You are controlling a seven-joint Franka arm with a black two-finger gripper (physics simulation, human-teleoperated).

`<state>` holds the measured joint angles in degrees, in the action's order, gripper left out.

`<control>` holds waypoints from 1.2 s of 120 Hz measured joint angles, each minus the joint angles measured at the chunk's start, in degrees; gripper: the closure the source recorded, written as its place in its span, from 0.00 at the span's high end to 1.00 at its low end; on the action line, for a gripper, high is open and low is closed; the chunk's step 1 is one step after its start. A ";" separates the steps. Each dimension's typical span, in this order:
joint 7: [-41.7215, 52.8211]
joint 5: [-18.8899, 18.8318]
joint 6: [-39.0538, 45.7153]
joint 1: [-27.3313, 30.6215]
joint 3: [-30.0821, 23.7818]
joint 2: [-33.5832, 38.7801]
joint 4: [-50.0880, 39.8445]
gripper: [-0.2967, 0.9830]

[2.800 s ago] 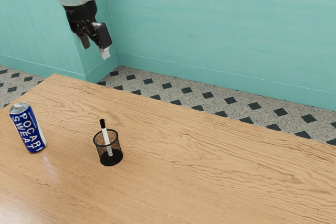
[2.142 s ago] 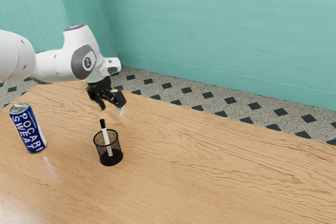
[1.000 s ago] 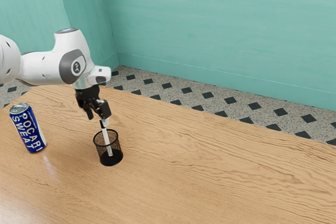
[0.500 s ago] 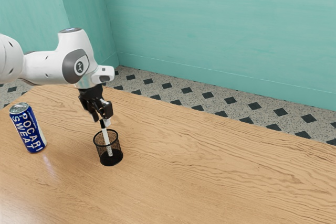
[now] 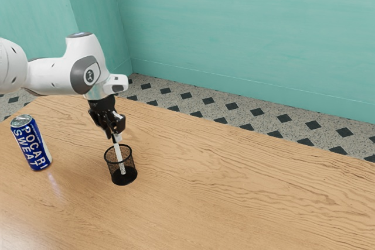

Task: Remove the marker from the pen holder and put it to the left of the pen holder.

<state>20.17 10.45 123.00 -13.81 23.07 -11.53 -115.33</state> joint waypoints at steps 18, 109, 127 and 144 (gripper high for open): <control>-0.45 0.00 0.02 -0.01 -0.04 0.04 0.05 0.32; -3.65 -1.54 -2.77 -0.51 -0.69 4.94 4.57 0.15; -4.27 -3.57 -7.97 -0.60 -0.73 5.93 11.10 0.15; -4.75 -5.56 -12.12 -0.74 -0.55 5.81 15.10 0.15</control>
<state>15.42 4.89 110.88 -14.55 22.52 -5.72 -100.23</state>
